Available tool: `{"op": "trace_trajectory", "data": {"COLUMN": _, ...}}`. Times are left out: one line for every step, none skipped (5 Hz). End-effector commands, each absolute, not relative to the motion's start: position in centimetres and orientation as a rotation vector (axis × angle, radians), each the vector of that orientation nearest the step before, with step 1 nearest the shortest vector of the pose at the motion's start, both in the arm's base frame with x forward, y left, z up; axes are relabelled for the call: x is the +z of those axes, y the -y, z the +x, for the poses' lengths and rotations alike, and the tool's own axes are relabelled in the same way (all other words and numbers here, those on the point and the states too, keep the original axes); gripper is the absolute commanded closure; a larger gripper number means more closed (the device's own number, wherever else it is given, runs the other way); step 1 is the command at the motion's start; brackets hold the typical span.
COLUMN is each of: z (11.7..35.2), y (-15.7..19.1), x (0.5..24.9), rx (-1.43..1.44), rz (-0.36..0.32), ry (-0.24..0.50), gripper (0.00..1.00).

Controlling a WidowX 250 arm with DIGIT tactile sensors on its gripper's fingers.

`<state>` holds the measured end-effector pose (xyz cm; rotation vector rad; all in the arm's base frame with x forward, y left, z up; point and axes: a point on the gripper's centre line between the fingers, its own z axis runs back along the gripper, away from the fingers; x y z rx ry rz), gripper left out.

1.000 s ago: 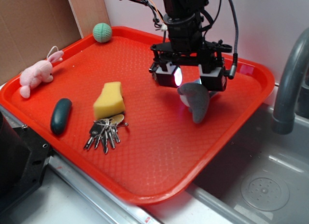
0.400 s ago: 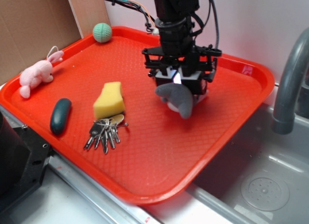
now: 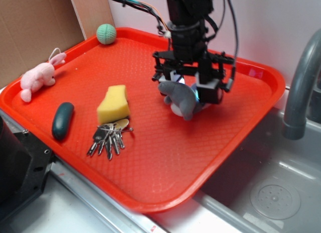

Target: Grab the gray animal.

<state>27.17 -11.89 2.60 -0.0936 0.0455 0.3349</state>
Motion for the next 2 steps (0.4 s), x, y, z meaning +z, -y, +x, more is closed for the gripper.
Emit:
{"op": "trace_trajectory", "data": {"z": 25.00, "y": 14.27, "x": 2.20, "rx": 0.267, "rz": -0.138, "ry": -0.086, "gripper": 0.00}}
{"op": "trace_trajectory", "data": {"z": 24.18, "y": 14.90, "x": 2.16, "rx": 0.267, "rz": -0.107, "ry": -0.102, "gripper": 1.00}}
